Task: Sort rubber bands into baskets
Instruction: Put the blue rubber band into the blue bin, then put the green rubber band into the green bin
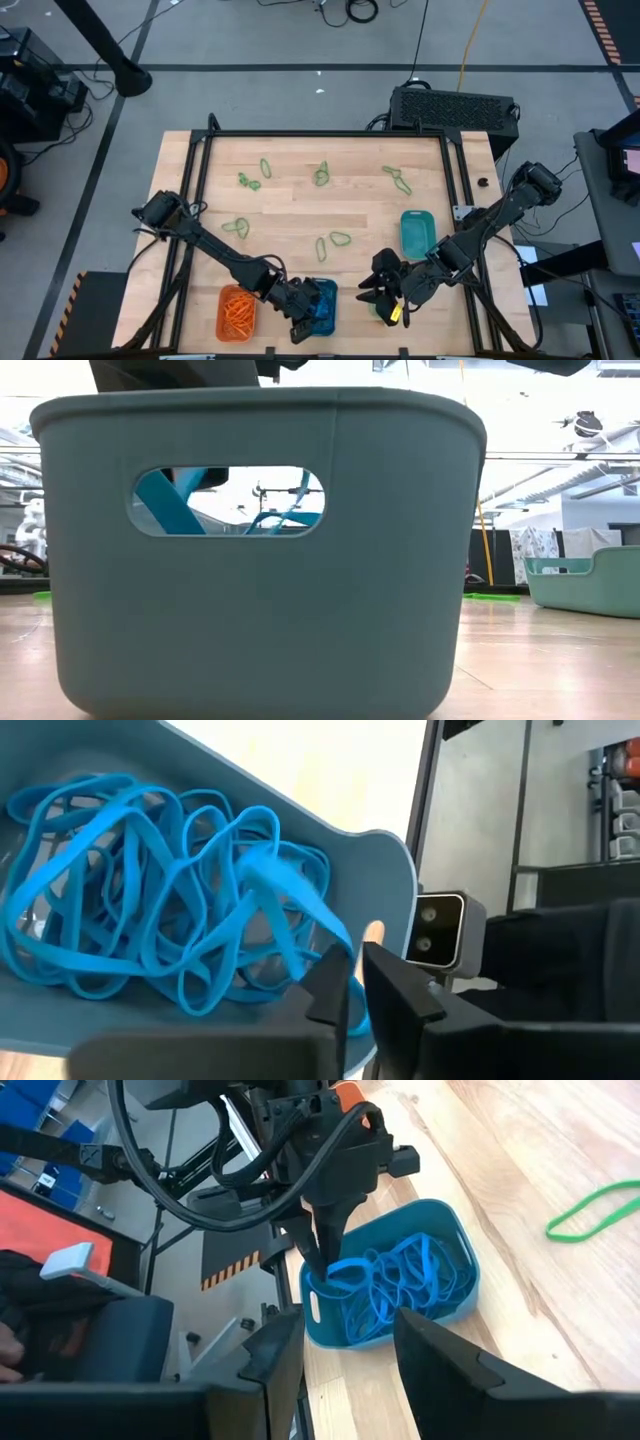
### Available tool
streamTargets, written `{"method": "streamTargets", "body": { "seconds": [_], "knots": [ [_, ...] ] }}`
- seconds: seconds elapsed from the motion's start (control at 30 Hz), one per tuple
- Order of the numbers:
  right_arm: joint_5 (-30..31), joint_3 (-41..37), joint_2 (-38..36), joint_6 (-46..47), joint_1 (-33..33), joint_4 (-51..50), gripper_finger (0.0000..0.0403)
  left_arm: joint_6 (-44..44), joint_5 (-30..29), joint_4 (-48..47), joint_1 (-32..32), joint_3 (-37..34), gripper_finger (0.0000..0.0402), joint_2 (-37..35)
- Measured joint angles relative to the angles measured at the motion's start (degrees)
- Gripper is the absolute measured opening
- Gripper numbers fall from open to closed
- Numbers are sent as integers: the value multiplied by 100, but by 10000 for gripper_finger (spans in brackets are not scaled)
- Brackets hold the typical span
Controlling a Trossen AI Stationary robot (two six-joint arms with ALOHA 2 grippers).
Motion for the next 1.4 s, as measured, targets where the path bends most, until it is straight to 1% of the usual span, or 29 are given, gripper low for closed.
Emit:
{"method": "streamTargets", "body": {
  "seconds": [0.2, 0.27, 0.3, 0.37, 0.43, 0.5, 0.6, 0.73, 0.9, 1.03, 1.1, 1.17, 1.27, 1.4],
  "knots": [
    [-41, -1, 2, 181, 69, 2, 148, -12, 63, 2, 115, 0, 91, -6],
    [-48, -1, 2, 195, 123, 0, 148, -123, 292, -55, 215, 0, 107, -48],
    [-53, 1, 2, 212, 154, 1, 148, -272, 565, -45, 297, 0, 113, -62],
    [-53, 0, 2, 234, 229, 2, 148, -357, 1114, -28, 470, 0, 118, -66],
    [-53, -1, 2, 210, 300, -9, 148, -363, 1419, -66, 595, 0, 119, -76],
    [-55, -1, 2, 218, 338, -50, 148, -353, 1468, -76, 673, 7, 120, -116],
    [-49, -1, 2, 348, 341, -61, 148, 36, 1468, -749, 735, 151, 120, -270],
    [-12, 1, 4, 428, 306, 2, 148, 867, 1033, -1979, 850, 373, 120, -591],
    [-7, 1, 4, 562, -33, -14, 148, 1970, 239, -2777, 941, 407, 120, -1117],
    [-2, 1, 4, 751, -590, 0, 148, 2976, -798, -3523, 949, 369, 120, -1710],
    [82, 1, 4, 837, -979, 0, 148, 3530, -1413, -3752, 953, 247, 120, -2125],
    [168, 1, 4, 948, -1397, 8, 148, 4105, -1843, -3844, 1012, 35, 120, -2561],
    [95, 1, 4, 1125, -2065, 31, 148, 4552, -1924, -3754, 1316, -452, 120, -3273],
    [-191, 1, 4, 1094, -2800, 318, 148, 4640, -1932, -3416, 1957, -1277, 120, -4212]
  ]
}}
